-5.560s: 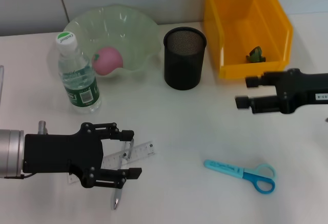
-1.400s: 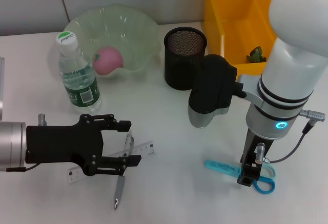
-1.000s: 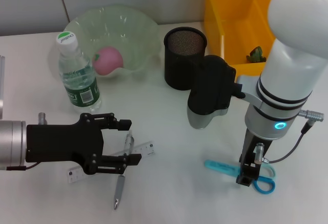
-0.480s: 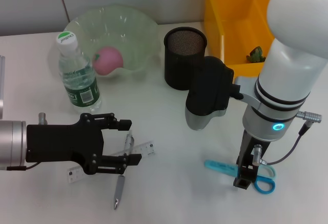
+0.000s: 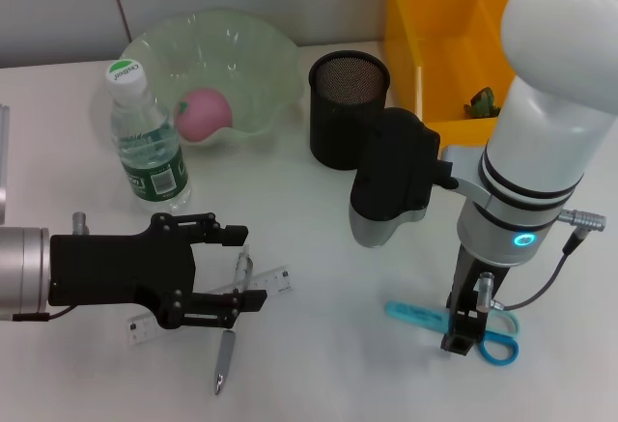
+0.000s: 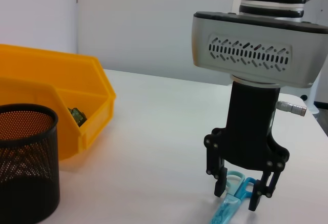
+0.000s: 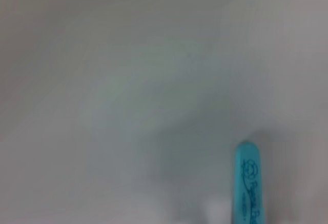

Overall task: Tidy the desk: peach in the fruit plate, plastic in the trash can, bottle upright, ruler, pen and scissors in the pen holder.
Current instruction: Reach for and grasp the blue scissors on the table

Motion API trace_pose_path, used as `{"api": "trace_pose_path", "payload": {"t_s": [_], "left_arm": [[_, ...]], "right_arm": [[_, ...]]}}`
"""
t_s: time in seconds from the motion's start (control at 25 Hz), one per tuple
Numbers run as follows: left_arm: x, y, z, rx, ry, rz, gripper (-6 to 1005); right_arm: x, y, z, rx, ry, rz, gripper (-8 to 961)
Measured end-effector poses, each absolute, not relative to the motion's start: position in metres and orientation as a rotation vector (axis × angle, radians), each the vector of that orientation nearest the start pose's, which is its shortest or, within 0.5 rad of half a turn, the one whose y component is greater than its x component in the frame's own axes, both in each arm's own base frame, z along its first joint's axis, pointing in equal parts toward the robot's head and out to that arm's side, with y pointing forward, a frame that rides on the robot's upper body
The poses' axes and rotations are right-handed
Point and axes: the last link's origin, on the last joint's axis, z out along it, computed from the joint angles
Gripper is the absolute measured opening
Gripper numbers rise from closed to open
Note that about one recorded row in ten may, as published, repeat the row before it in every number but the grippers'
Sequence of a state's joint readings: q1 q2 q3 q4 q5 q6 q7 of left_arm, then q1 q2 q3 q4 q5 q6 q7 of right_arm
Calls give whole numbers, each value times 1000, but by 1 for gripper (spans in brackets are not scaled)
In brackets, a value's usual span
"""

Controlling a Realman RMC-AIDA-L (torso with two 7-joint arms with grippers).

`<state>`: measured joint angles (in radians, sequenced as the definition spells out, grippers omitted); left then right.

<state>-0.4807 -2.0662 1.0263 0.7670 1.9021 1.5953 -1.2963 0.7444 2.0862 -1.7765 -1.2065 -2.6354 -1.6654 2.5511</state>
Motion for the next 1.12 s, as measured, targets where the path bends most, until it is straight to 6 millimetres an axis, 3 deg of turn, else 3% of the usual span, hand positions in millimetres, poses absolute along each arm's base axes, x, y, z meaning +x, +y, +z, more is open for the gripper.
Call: {"api": "trace_pose_path", "payload": {"t_s": [1.12], "left_arm": [[-241, 310, -19, -2983, -277, -574, 782]], "right_arm": [[170, 316, -64, -2751, 528, -1147, 470]]}}
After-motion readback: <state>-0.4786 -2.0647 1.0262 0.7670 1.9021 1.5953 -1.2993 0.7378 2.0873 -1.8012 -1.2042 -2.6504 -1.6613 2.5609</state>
